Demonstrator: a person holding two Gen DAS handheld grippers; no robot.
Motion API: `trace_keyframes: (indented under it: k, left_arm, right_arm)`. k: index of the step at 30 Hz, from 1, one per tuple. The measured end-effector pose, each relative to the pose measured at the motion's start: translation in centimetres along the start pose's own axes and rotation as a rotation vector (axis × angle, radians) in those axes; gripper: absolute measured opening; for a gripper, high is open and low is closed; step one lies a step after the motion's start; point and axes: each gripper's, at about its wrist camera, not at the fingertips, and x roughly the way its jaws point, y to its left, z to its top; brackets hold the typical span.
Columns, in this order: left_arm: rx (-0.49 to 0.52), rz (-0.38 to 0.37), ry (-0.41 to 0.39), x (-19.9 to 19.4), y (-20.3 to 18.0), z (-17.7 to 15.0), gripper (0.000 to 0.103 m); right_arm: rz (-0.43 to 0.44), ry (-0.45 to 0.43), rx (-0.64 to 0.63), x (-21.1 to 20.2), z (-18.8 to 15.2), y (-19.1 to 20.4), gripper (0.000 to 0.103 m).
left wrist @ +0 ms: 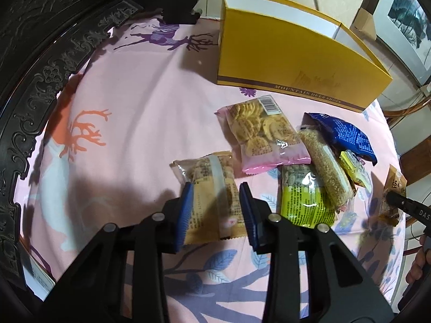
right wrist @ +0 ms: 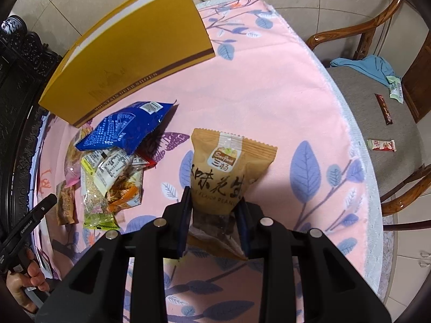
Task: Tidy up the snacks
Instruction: 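Grasp the brown peanut pack with the right tool while the left tool grasps the clear bread pack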
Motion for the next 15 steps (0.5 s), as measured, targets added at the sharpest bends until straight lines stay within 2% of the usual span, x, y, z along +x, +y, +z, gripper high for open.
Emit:
trace_keyframes:
  k: [8, 9, 11, 12, 13, 15]
  left_arm:
    - [-0.103, -0.036, 0.052, 1.5, 1.8, -0.1, 0.035]
    - [-0.106, -0.038, 0.068, 2.0, 1.7, 0.0, 0.037]
    - [-0.104, -0.046, 0.076, 2.4, 1.4, 0.2, 0.057]
    - [-0.096, -0.056, 0.08, 2.6, 0.9, 0.3, 0.061]
    - [-0.088, -0.064, 0.087, 2.8, 0.5, 0.4, 0.07]
    - [-0.046, -0.039, 0.092, 3.4, -0.6, 0.5, 0.071]
  right_arm:
    - [0.014, -0.014, 0.01, -0.8, 0.1, 0.0, 0.031]
    - [0.015, -0.014, 0.012, -0.9, 0.0, -0.1, 0.031]
    - [0.013, -0.013, 0.014, -0.9, 0.0, -0.1, 0.031]
    - [0.015, -0.013, 0.017, -1.0, 0.0, -0.2, 0.031]
    - [0.015, -0.014, 0.019, -1.0, 0.0, -0.2, 0.031]
    - [0.014, -0.016, 0.021, -1.0, 0.1, -0.2, 0.031]
